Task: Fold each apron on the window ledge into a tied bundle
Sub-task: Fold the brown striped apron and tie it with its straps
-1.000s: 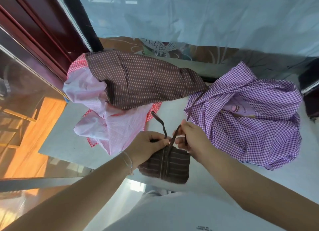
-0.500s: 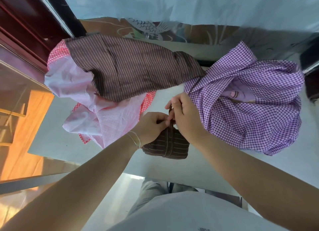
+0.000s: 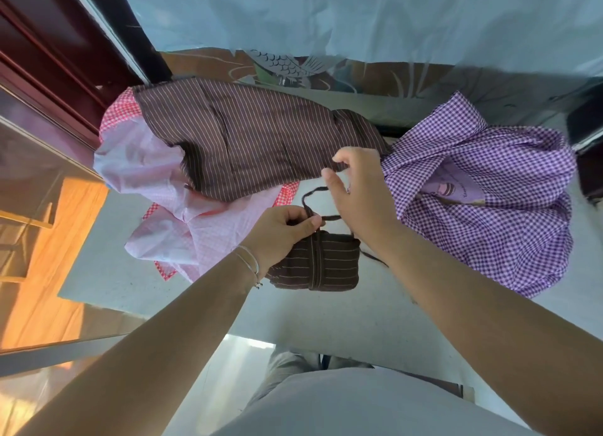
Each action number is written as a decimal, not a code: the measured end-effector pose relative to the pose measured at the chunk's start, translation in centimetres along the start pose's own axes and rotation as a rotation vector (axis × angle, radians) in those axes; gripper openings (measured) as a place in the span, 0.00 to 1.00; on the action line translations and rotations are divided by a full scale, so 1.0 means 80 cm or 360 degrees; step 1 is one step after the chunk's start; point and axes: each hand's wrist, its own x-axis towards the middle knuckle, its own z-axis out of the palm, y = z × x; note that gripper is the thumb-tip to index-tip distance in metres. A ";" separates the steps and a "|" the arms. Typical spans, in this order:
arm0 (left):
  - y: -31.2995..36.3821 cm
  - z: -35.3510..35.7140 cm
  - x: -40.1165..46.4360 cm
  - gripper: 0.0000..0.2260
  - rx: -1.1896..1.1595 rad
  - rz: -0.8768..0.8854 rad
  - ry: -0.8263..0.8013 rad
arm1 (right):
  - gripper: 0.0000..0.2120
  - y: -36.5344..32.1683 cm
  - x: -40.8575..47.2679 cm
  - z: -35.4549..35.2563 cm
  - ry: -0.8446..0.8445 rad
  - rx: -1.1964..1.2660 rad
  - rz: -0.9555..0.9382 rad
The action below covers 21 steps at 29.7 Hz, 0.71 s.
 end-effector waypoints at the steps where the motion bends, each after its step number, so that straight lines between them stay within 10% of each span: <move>1: -0.001 -0.003 0.001 0.12 -0.0057 -0.0021 0.0021 | 0.11 -0.002 -0.002 -0.004 -0.0069 0.0008 -0.0113; 5: -0.001 -0.004 0.003 0.11 0.0001 -0.0049 0.0058 | 0.14 -0.012 -0.020 -0.015 -0.0884 -0.0054 -0.0084; 21: 0.017 0.022 0.002 0.05 -0.0218 -0.0080 0.0339 | 0.05 -0.033 -0.032 -0.045 -0.1004 0.0409 0.0569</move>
